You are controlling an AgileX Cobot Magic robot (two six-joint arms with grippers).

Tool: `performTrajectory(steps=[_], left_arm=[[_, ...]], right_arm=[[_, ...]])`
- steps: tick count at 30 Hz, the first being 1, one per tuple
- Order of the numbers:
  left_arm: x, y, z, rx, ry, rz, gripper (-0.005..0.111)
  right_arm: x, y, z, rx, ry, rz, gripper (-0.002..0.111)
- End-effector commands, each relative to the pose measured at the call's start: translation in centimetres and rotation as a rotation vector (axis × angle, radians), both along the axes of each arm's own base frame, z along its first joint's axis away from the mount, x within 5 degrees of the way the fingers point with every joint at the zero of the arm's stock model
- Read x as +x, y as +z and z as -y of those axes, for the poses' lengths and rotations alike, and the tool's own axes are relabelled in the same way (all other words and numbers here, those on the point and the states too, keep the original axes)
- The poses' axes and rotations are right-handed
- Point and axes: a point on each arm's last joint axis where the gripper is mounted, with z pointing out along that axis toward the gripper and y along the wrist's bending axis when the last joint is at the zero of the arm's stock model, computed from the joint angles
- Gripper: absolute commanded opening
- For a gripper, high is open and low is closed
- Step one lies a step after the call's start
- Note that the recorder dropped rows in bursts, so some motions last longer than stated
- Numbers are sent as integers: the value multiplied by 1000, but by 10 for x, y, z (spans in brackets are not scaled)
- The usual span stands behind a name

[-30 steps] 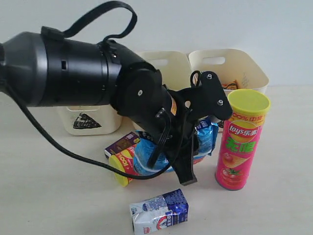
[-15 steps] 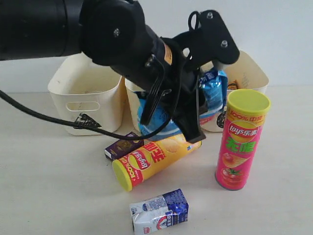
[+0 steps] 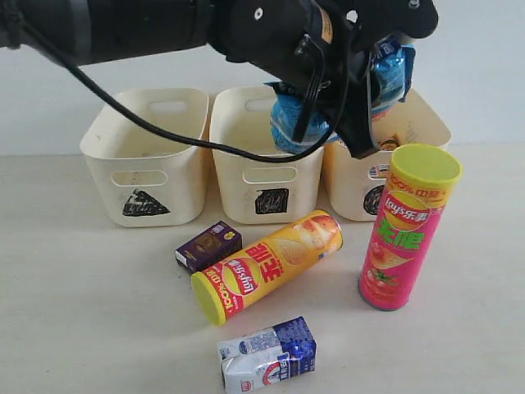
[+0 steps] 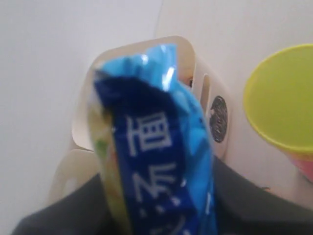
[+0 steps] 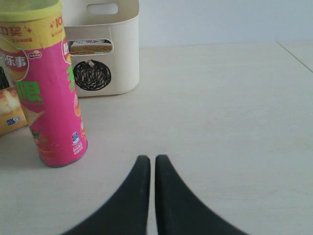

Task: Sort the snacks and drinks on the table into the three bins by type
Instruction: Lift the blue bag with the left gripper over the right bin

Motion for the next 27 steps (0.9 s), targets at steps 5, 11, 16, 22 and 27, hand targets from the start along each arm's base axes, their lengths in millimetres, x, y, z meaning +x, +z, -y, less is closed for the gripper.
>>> performTrajectory(steps=[5, 11, 16, 22, 27], left_arm=[[39, 4, 20, -172, 24, 98, 4], [56, -13, 42, -239, -2, 150, 4], [75, -28, 55, -308, -18, 211, 4], [96, -43, 60, -348, -10, 252, 4], [107, -54, 62, -373, -2, 264, 4]], right_arm=[[0, -1, 0, 3, -3, 10, 1], [0, -1, 0, 3, -3, 10, 1], [0, -1, 0, 3, -3, 10, 1], [0, -1, 0, 3, -3, 10, 1], [0, -1, 0, 3, -3, 10, 1]])
